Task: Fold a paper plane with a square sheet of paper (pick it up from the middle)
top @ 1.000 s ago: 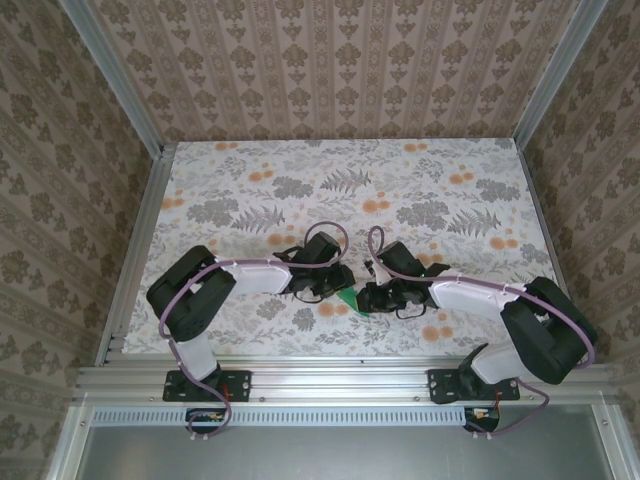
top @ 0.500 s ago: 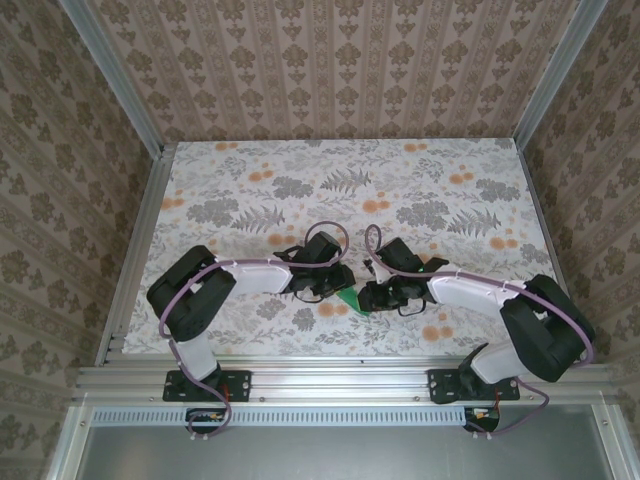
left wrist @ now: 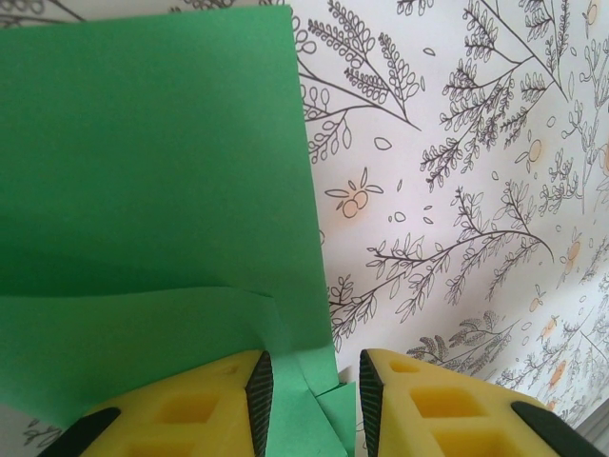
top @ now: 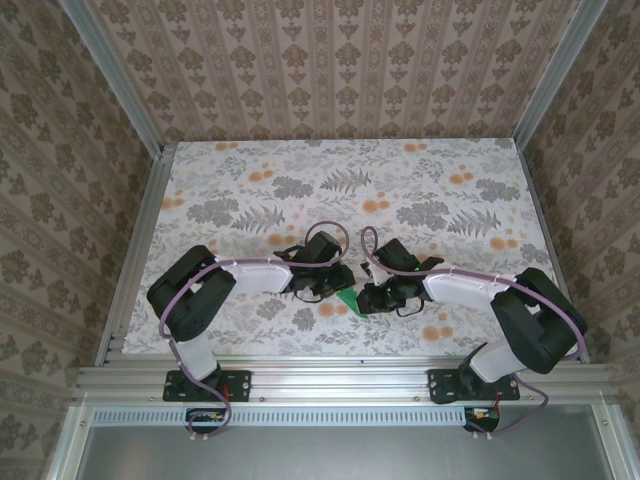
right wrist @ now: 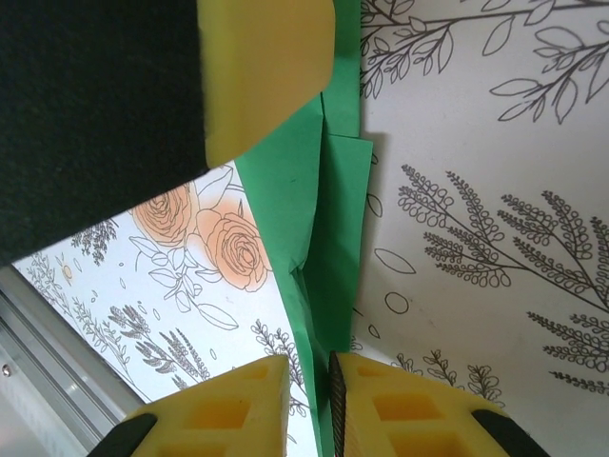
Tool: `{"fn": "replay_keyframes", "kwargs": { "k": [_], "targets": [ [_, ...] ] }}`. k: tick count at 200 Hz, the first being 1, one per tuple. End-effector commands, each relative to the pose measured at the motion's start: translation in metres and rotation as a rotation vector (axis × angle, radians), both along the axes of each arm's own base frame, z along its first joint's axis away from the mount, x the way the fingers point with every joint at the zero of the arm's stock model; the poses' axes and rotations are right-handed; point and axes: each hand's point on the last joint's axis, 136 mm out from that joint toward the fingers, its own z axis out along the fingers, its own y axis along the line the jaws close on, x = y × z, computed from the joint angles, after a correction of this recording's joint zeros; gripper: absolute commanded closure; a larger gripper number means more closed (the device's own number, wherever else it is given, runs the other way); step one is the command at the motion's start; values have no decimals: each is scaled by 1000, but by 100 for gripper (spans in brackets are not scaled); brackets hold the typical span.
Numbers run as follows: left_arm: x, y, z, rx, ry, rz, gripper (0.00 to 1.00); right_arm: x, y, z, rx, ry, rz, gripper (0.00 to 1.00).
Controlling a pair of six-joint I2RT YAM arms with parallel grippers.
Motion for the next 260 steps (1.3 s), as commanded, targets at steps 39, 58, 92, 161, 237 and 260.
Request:
{"fn": "replay_keyframes", "kwargs": {
  "k": [39, 58, 92, 161, 237, 260],
  "targets": [
    [-5, 8, -9, 50, 24, -17, 66, 11, 6, 1, 11, -30, 11, 80],
    [-5, 8, -10, 52, 24, -18, 66, 11, 9, 4, 34, -33, 14, 79],
    [-5, 8, -9, 52, 23, -19, 66, 12, 8, 8, 34, -50, 13, 79],
    [-6, 9, -15, 64, 35, -18, 66, 1, 12, 9, 83, -53, 64, 91],
    [-7, 10, -17, 71, 42, -11, 66, -9, 8, -2, 44, -243, 177, 79],
    [-7, 9, -16, 71, 43, -16, 66, -13, 8, -5, 41, -244, 184, 83]
  ]
}}
